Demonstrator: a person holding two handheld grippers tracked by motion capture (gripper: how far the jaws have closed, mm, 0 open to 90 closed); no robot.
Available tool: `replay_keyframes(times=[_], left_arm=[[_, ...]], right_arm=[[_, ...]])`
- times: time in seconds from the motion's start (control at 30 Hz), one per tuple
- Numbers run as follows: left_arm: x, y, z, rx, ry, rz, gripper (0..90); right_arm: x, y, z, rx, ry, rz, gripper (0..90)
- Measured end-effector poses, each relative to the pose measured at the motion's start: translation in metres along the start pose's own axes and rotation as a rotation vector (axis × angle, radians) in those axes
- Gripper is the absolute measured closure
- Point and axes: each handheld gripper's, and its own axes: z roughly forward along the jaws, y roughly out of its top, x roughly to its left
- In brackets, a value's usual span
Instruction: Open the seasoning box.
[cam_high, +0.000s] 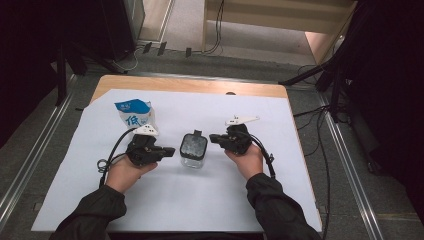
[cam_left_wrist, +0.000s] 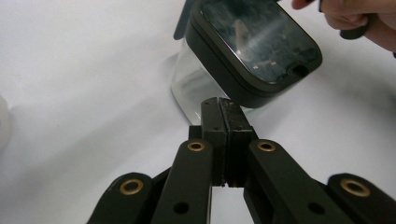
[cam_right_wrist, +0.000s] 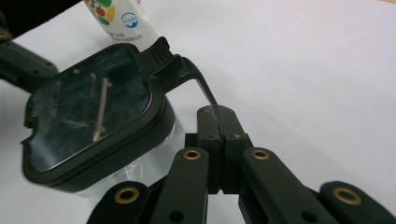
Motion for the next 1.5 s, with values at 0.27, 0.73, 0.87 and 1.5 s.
replay_keyframes(times=[0.27, 0.73, 0.87, 1.5], left_arm=[[-0.009, -0.004, 0.007, 0.005, -0.011, 0.005, 90.0], [-0.009, -0.004, 0.014, 0.020, -0.011, 0.006, 90.0], [-0.010, -0.005, 0.014, 0.013, -0.006, 0.004, 90.0], [-0.006, -0.002, 0.016, 0.011, 0.011, -0.013, 90.0]], right_arm=[[0.001, 0.004, 0.008, 0.003, 0.018, -0.018, 90.0], [0.005, 0.004, 0.014, 0.008, 0.028, -0.041, 90.0], [0.005, 0.004, 0.014, 0.010, 0.027, -0.039, 90.0], [0.008, 0.001, 0.007, 0.026, 0.018, -0.035, 90.0]])
